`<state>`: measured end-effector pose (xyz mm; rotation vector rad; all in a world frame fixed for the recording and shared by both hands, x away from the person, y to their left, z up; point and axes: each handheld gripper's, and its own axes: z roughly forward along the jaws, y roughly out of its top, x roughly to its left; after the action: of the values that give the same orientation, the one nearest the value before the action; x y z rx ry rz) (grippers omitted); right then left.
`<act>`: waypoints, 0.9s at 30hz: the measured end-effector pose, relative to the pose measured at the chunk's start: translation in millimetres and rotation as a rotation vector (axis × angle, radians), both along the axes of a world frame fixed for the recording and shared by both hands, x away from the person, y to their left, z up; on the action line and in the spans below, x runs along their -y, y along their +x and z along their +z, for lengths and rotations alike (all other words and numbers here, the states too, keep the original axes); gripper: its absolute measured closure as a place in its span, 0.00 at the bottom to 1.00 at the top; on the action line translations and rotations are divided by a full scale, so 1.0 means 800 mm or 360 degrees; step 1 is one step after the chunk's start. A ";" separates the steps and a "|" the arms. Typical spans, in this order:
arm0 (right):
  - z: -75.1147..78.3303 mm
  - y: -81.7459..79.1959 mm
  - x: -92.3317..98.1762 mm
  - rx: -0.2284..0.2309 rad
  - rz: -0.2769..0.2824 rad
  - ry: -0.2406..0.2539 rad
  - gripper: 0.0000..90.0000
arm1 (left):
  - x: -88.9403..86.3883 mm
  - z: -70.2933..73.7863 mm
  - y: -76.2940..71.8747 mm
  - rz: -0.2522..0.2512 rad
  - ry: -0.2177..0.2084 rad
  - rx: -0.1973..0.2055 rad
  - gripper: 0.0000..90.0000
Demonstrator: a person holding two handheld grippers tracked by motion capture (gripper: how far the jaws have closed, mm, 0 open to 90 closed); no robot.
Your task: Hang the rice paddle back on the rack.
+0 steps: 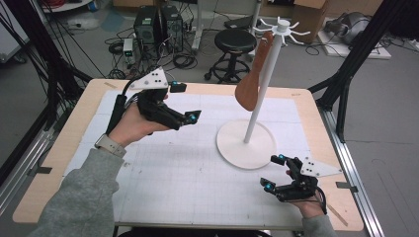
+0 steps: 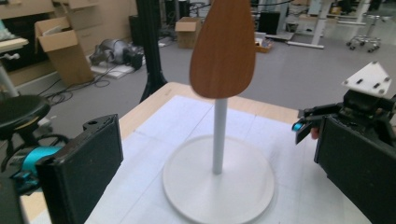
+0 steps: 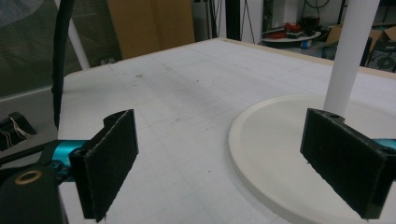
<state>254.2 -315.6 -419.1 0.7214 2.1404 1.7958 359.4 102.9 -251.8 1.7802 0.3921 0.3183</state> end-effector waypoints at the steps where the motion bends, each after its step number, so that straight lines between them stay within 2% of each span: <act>1: 0.000 0.000 0.000 0.0000 0.0000 0.0000 0.11 | -0.005 -0.004 -0.001 0.0011 -0.0006 -0.0002 0.02; 5: 0.000 0.000 -0.001 -0.0008 0.0002 -0.0002 0.11 | -0.023 -0.020 -0.004 0.0063 0.0027 -0.0010 0.02; 9: 0.000 0.003 -0.001 0.0000 0.0001 0.0001 0.11 | -0.037 -0.030 -0.008 0.0083 0.0004 -0.0009 0.02; 18: -0.001 0.011 0.000 0.0003 -0.0012 0.0017 0.11 | -0.067 -0.054 -0.021 0.0151 0.0013 0.0016 0.02; 20: -0.001 0.013 0.001 -0.0003 -0.0024 0.0024 0.11 | -0.076 -0.061 -0.026 0.0177 0.0003 0.0038 0.02; 24: -0.001 0.014 0.002 -0.0004 -0.0030 0.0028 0.11 | -0.098 -0.074 -0.034 0.0223 -0.0033 0.0027 0.02; 27: -0.001 0.016 0.003 -0.0004 -0.0039 0.0035 0.11 | -0.114 -0.085 -0.040 0.0251 -0.0023 0.0028 0.02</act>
<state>266.9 -317.8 -420.0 0.7518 2.1074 1.8097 327.4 194.5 -320.2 1.7347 0.5224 0.4406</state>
